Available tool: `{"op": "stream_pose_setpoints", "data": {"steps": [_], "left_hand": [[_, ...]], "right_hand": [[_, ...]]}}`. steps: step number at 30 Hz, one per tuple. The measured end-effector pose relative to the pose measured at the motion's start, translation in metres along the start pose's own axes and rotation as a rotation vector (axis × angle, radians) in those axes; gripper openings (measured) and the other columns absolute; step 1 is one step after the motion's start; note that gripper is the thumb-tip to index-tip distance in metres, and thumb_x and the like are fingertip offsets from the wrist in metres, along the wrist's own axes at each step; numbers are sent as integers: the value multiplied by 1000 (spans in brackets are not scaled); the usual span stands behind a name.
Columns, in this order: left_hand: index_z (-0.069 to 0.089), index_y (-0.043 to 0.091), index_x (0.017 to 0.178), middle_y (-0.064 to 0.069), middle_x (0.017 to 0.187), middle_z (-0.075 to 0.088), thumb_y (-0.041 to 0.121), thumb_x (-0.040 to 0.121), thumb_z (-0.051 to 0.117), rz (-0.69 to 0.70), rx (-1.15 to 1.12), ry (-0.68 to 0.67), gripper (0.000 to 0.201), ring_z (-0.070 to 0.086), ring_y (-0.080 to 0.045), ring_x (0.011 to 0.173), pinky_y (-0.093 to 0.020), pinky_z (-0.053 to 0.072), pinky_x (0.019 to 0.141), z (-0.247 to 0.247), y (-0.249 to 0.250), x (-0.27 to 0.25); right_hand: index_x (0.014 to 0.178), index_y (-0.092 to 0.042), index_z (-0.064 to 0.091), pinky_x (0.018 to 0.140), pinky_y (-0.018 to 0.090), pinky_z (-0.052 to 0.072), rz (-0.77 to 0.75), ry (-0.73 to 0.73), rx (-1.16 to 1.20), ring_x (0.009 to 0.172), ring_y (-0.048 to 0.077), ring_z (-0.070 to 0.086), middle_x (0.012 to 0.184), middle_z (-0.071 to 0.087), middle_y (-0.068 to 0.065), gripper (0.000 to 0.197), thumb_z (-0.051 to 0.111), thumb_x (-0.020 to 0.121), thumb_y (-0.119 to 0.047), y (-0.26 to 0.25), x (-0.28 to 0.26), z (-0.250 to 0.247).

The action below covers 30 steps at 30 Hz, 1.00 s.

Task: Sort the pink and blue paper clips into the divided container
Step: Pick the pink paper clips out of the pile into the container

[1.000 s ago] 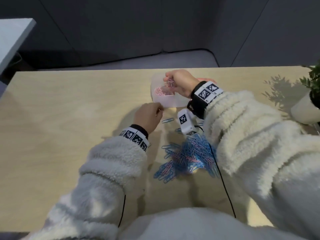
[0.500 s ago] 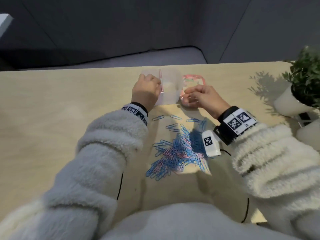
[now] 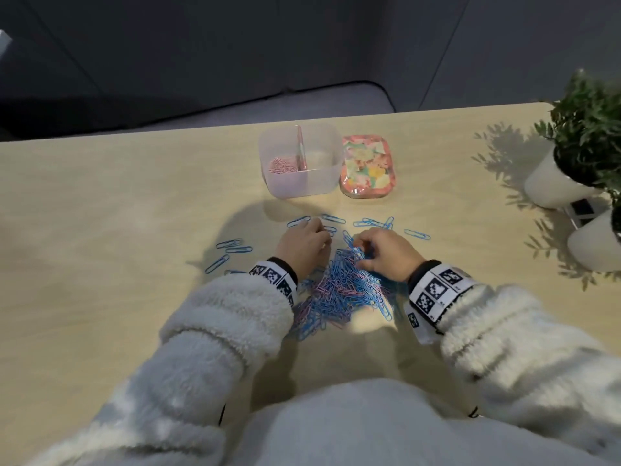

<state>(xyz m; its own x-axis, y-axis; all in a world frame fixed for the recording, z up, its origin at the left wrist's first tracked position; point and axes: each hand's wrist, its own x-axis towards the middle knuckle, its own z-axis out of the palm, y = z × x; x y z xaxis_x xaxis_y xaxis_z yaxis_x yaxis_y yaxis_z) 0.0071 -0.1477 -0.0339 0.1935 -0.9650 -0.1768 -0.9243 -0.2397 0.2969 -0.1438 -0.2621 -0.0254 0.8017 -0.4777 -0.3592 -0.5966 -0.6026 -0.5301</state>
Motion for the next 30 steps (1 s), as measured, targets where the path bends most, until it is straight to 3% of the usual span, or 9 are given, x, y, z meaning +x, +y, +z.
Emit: {"op": "stream_pose_setpoints", "data": {"steps": [3, 7, 12, 15, 17, 20, 23, 28, 30], "left_hand": [[59, 14, 112, -10, 115, 54, 33, 90, 51, 6, -78, 4, 30, 52, -28, 106, -39, 42, 88, 8, 10, -10], [55, 17, 118, -9, 117, 54, 34, 86, 57, 121, -33, -79, 36, 53, -30, 106, -41, 42, 88, 20, 19, -18], [62, 21, 105, -3, 117, 53, 33, 89, 52, 117, 38, -28, 22, 52, -25, 104, -35, 38, 84, 16, 5, -29], [64, 22, 100, -1, 116, 53, 35, 89, 51, 66, 32, -11, 22, 50, -23, 106, -35, 38, 88, 9, 3, -28], [64, 20, 101, -3, 115, 56, 30, 89, 51, 68, 13, 5, 21, 50, -25, 109, -37, 37, 90, 4, 11, -18], [63, 20, 106, -4, 115, 58, 26, 91, 50, 124, -10, 3, 21, 50, -26, 111, -37, 37, 91, 2, 28, 0], [63, 18, 107, -5, 117, 58, 26, 93, 49, 145, 25, -61, 21, 51, -26, 111, -36, 37, 90, 7, 37, 13], [64, 15, 100, -7, 109, 61, 20, 88, 55, 123, -23, -91, 16, 57, -26, 105, -36, 41, 84, 11, 29, 16], [62, 12, 99, -9, 106, 63, 17, 88, 55, 93, -50, -88, 15, 58, -28, 102, -38, 41, 84, 10, 23, 13]], "right_hand": [[78, -22, 48, 67, 26, 33, 3, 7, -1, 71, 20, 46, 77, 51, 0, 25, 70, 75, -10, 4, -1, 5], [75, -18, 53, 62, 23, 35, 48, 100, 161, 68, 19, 48, 72, 54, 2, 22, 64, 76, 1, 16, -6, 1], [75, -8, 59, 65, 24, 32, 107, 208, 157, 71, 21, 49, 70, 55, 2, 9, 64, 79, -1, 37, -14, -15], [66, -16, 50, 65, 24, 30, 143, 266, 219, 69, 21, 48, 62, 50, -6, 23, 63, 80, -3, 43, -17, -18], [65, -16, 52, 67, 25, 33, 168, 299, 260, 72, 22, 51, 66, 54, 1, 23, 62, 81, -3, 44, -17, -18], [83, -8, 65, 77, 30, 39, 178, 358, 129, 90, 30, 56, 89, 63, 9, 4, 63, 80, -8, 45, -19, -16], [96, -13, 67, 84, 32, 36, 118, 355, -40, 102, 30, 47, 104, 60, 8, 16, 61, 81, -11, 38, -22, -10], [95, -15, 65, 83, 35, 40, 24, 169, -94, 101, 26, 49, 100, 62, 6, 13, 62, 83, -18, 20, -21, 10], [86, -14, 63, 81, 35, 41, 25, 180, -67, 97, 26, 51, 95, 62, 7, 4, 62, 83, -16, 20, -19, 12]]}}
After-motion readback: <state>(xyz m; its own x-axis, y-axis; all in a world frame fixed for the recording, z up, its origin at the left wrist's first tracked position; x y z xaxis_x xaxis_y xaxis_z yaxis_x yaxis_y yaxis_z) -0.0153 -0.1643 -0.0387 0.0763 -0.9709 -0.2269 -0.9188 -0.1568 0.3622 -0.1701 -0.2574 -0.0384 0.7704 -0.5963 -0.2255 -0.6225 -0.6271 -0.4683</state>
